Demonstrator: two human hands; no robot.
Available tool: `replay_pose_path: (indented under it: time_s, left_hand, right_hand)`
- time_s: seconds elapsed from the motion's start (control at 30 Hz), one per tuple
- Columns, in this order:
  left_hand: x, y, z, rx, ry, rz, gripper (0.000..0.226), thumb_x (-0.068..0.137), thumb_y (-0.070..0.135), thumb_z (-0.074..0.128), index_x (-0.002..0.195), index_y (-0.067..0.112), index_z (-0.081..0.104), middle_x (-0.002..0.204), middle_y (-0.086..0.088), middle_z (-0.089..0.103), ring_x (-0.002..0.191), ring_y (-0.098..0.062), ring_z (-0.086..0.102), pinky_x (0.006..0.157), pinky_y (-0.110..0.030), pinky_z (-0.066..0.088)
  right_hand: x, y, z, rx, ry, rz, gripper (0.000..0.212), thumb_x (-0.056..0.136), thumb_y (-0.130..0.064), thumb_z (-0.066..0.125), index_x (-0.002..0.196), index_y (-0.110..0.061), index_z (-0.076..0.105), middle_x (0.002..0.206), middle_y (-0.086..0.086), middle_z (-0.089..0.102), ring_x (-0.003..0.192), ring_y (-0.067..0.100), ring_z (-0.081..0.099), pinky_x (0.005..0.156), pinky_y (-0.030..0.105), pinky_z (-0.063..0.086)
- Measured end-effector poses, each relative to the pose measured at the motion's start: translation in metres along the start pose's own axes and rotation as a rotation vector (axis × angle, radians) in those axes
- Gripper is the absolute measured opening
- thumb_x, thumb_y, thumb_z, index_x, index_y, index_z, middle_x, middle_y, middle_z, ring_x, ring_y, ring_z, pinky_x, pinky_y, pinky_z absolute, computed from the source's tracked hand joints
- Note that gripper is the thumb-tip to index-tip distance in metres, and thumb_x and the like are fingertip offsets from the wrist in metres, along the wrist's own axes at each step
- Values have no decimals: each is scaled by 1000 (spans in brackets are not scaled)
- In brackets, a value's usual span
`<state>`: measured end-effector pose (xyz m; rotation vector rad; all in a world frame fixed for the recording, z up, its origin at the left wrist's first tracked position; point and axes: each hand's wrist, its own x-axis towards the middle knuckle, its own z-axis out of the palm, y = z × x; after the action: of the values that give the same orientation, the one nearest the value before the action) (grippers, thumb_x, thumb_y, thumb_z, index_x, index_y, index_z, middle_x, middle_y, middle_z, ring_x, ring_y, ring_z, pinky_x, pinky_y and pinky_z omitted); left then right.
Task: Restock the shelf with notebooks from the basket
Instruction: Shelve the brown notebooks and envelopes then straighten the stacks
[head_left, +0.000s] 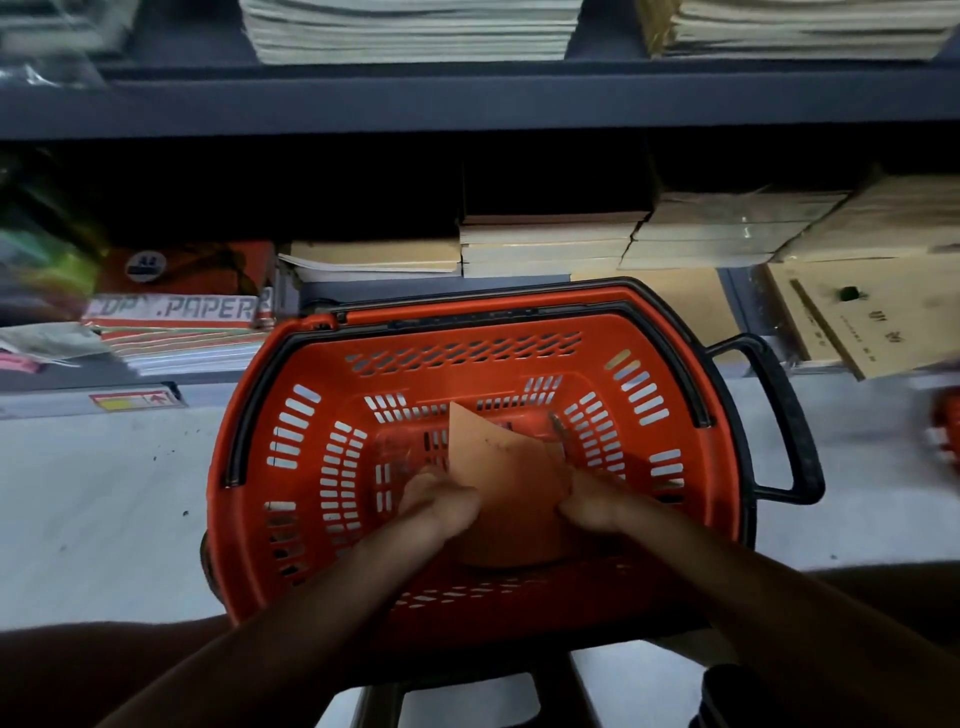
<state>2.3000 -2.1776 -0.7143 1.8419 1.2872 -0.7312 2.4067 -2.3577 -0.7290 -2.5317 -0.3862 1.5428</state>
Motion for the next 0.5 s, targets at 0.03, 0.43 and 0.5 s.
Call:
replay_pose_path:
  time_s: [0.03, 0.43, 0.5]
  left_hand:
    - [-3, 1, 2, -57, -28, 0, 41, 91, 22, 63, 130, 10, 62, 122, -8, 67, 111, -25, 65, 91, -29, 54]
    - [-45, 18, -10, -625, -92, 94, 25, 96, 5, 54, 121, 7, 59, 124, -16, 67, 100, -30, 68, 75, -28, 50]
    - [-61, 22, -17, -726, -73, 122, 33, 89, 6, 63, 121, -4, 60, 131, -26, 62, 106, -27, 71, 73, -25, 48]
  right_hand:
    - [-5, -2, -1, -8, 12, 17, 47, 102, -39, 46, 146, -24, 50, 137, 8, 63, 121, 27, 62, 103, 40, 48]
    - [-54, -9, -17, 489, 237, 157, 32, 93, -26, 64, 120, -10, 68, 114, 4, 71, 102, 22, 68, 90, 36, 58]
    - [-66, -12, -22, 640, 306, 152, 24, 90, -20, 70, 111, -8, 71, 101, 5, 74, 92, 22, 70, 88, 36, 59]
